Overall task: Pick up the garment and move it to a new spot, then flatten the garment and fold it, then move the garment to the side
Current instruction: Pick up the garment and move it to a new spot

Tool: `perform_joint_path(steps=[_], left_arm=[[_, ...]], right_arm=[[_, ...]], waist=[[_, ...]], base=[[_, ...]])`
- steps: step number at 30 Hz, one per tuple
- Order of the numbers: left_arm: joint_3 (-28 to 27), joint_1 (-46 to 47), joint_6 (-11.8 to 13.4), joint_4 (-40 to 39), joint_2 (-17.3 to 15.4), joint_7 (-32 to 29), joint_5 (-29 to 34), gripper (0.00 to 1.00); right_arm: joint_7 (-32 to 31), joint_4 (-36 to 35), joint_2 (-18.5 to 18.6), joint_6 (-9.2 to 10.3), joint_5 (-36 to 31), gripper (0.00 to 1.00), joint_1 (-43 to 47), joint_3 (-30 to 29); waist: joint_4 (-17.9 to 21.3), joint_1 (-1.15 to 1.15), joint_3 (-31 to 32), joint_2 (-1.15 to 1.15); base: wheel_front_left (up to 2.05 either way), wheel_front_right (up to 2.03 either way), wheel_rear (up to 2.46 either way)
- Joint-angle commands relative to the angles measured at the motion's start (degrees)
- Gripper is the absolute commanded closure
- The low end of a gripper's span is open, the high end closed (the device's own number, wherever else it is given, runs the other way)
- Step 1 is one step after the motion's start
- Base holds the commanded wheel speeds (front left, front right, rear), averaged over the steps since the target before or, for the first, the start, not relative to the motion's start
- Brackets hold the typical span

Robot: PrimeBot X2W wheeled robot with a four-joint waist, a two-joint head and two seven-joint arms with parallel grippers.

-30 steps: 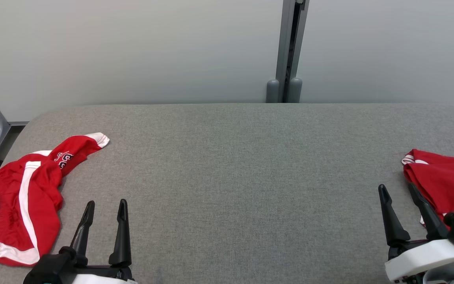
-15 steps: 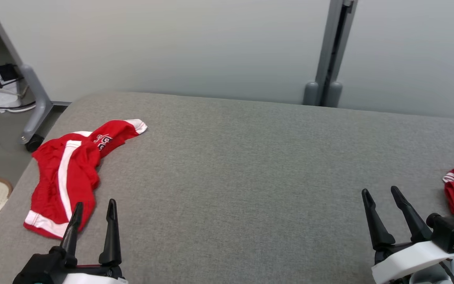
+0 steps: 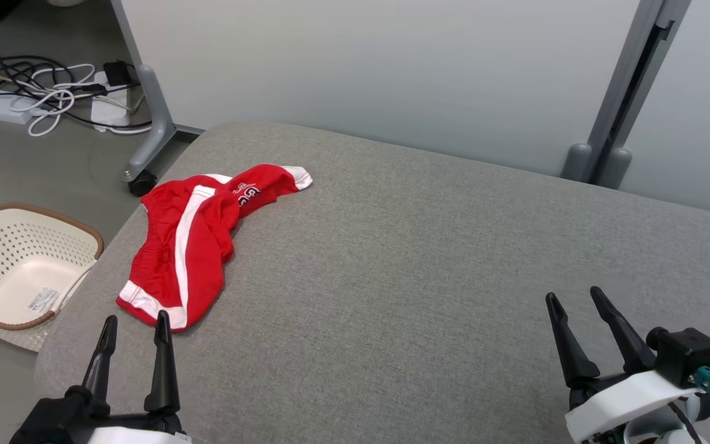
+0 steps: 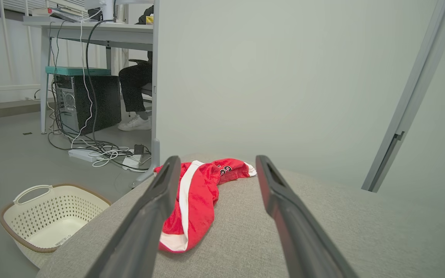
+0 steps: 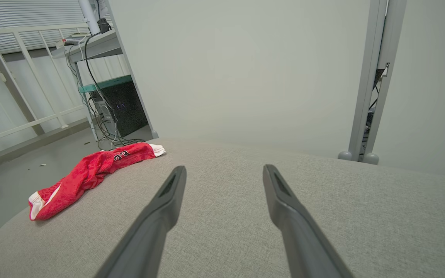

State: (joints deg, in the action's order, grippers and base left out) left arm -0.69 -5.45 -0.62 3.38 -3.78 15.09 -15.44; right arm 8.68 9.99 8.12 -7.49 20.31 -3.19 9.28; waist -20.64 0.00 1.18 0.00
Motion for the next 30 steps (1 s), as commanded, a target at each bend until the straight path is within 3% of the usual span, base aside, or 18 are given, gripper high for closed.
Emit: perform_joint_path(steps=[1,9,17,21,30], left_arm=[[-0.25,-0.03,-0.04,-0.29,-0.31,0.08,0.42,0.0],[-0.58,2.92,-0.86,-0.6,-0.98,-0.39,-0.58,0.0],[-2.46,12.92,-2.02,1.87,-5.33,-9.0,-3.84,0.0],[-4.28,20.98,-3.38,6.07,-8.61,-13.46,-6.97,0.0],[-7.05,37.09,-5.32,24.5,-16.62,-24.72,-13.39,0.0]], right_arm=[[0.46,0.28,0.44,-0.01,0.28,0.0,-0.81,0.04],[0.39,0.61,0.93,-0.01,-0.03,0.0,-1.89,1.37],[-0.41,-0.91,2.54,-0.01,-0.77,0.0,-4.76,2.61],[-0.52,-2.19,3.4,-0.01,-1.06,0.0,-7.43,2.89],[-0.39,-5.17,5.11,-0.01,-1.72,0.0,-15.89,3.36]], waist=[[-0.81,0.0,-0.02,0.0],[-1.1,0.0,-1.38,0.0],[1.24,0.0,-5.73,0.0],[3.48,0.0,-8.93,0.0],[10.64,0.0,-16.63,0.0]], base=[[0.0,0.0,0.0],[0.0,0.0,0.0],[0.0,0.0,0.0],[0.0,0.0,0.0],[0.0,0.0,0.0]])
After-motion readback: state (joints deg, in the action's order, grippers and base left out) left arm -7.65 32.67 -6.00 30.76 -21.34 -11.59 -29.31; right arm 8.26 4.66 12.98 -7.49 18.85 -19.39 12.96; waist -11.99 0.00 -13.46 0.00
